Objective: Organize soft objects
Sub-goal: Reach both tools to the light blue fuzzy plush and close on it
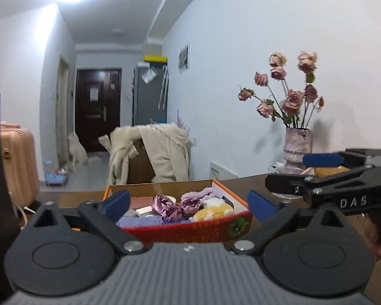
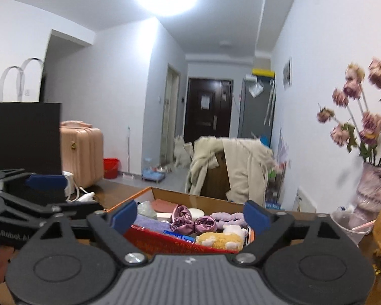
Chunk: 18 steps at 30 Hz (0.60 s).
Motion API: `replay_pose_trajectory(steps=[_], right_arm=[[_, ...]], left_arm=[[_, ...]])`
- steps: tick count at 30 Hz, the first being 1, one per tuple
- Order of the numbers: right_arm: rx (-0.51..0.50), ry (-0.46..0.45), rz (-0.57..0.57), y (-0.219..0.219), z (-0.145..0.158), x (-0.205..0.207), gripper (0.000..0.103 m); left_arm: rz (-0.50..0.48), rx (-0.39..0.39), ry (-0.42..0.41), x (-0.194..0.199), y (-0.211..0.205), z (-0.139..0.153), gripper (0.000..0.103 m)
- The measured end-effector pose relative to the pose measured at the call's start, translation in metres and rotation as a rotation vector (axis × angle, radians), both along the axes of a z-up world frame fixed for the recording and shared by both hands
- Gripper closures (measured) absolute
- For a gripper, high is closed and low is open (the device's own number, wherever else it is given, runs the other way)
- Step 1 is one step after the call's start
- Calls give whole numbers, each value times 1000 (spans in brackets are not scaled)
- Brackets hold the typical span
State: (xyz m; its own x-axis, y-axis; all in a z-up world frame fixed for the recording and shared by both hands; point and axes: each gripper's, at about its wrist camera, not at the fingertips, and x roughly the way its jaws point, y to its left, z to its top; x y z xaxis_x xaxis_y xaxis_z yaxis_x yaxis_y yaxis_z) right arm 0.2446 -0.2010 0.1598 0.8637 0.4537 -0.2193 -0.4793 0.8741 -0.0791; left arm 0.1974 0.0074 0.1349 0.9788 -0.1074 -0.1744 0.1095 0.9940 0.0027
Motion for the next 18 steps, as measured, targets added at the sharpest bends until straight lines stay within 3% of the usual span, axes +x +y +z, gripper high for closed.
replay_pose_trajectory(steps=[3, 9, 18], right_arm=[[4, 12, 21, -13, -19, -29, 7], [49, 56, -1, -35, -62, -76, 6], [58, 89, -45, -66, -84, -82, 3]], left_arm=[[16, 17, 6, -36, -11, -24, 0], [54, -38, 72, -80, -20, -64, 0], [93, -68, 88, -73, -28, -70, 0]])
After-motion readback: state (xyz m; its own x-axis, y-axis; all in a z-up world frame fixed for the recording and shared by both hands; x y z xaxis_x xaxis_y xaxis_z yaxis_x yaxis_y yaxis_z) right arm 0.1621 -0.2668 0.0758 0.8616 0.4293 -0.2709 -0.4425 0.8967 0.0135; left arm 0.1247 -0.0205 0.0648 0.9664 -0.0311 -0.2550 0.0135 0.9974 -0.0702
